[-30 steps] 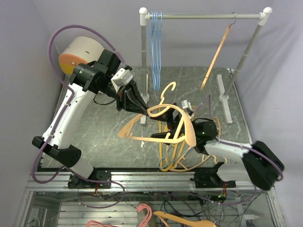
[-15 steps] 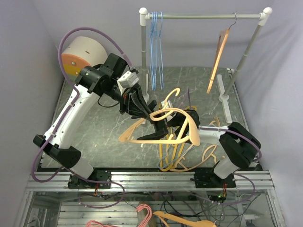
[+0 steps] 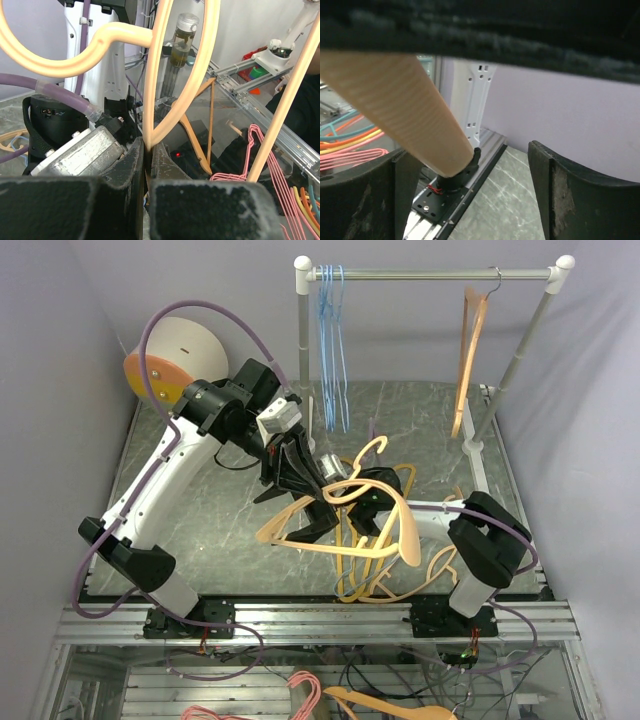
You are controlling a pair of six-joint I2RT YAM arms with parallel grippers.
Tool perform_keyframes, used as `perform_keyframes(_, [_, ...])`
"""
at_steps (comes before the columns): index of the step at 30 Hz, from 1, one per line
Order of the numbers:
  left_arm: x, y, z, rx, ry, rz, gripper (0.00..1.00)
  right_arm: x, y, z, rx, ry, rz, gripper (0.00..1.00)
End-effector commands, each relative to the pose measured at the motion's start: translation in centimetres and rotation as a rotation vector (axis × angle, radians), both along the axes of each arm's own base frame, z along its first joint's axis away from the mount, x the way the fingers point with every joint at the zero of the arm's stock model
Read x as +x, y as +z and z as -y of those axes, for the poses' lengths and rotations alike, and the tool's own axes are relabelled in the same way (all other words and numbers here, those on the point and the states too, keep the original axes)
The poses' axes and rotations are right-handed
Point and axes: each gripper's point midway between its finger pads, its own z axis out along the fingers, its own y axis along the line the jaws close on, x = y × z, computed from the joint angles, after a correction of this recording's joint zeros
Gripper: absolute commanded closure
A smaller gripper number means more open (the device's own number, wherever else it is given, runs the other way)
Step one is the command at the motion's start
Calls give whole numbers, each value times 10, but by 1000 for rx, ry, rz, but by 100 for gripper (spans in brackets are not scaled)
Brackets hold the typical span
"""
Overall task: Organize the hangers
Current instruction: Pick up the hanger at the center of the board.
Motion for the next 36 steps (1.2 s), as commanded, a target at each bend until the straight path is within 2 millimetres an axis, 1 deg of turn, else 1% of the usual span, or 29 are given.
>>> perform_keyframes(1, [-11,16,-1,-79,-42,4,93,-25,36,20,210,53,185,22])
perform_keyframes(3, [-11,16,-1,-80,-42,6,93,-26,36,21,204,63,180,33])
perform_keyframes(6, [-10,15,-1,-79,-42,4,93,-27,36,21,195,74,181,55])
perform_keyframes(8, [-10,15,-1,-79,-42,4,93,-29,33,20,184,92,195,75])
perform_keyframes(10, [-10,15,-1,-80,-42,6,93,-31,31,21,176,103,202,100])
perform_keyframes(13, [-10,15,-1,-79,-42,5,93,-31,28,23,177,85,189,100])
perform_keyframes(20, [-10,15,-1,-78,-42,3,93,-34,13,34,130,57,80,100])
perform_keyframes(21, [-10,14,-1,-80,-42,6,91,-33,11,35,118,55,58,100])
perform_keyframes(22, [-10,15,-1,-82,-42,10,86,-33,9,36,103,54,31,100])
perform_keyframes(23, [-9,16,-1,-76,-41,4,73,-29,7,38,85,47,-2,100])
perform_keyframes(25, [-7,23,-3,-86,-30,26,54,-23,-2,39,22,28,-89,100])
perform_keyframes(26, [-7,26,-4,-95,-21,53,47,-19,-10,38,-10,1,-125,100])
perform_keyframes(27, [-7,28,-6,-92,-9,71,40,-16,-12,38,-30,-40,-144,100])
perform_keyframes(28, [-7,31,-7,-98,0,107,36,-12,-18,38,-62,-80,-159,100])
perform_keyframes(29, [-7,33,-9,-94,10,130,27,-8,-27,35,-106,-125,-175,100])
perform_keyframes(32, [-8,38,-11,-91,26,178,25,5,-53,32,-248,-256,-200,100])
perform_keyframes(33, [-8,39,-12,-90,31,190,25,6,-59,33,-283,-289,-203,100])
perform_keyframes(34, [-8,40,-13,-88,37,202,25,9,-70,37,-334,-325,-221,100])
perform_keyframes(36, [-9,42,-15,-83,49,225,25,14,-81,45,-390,-401,-245,100])
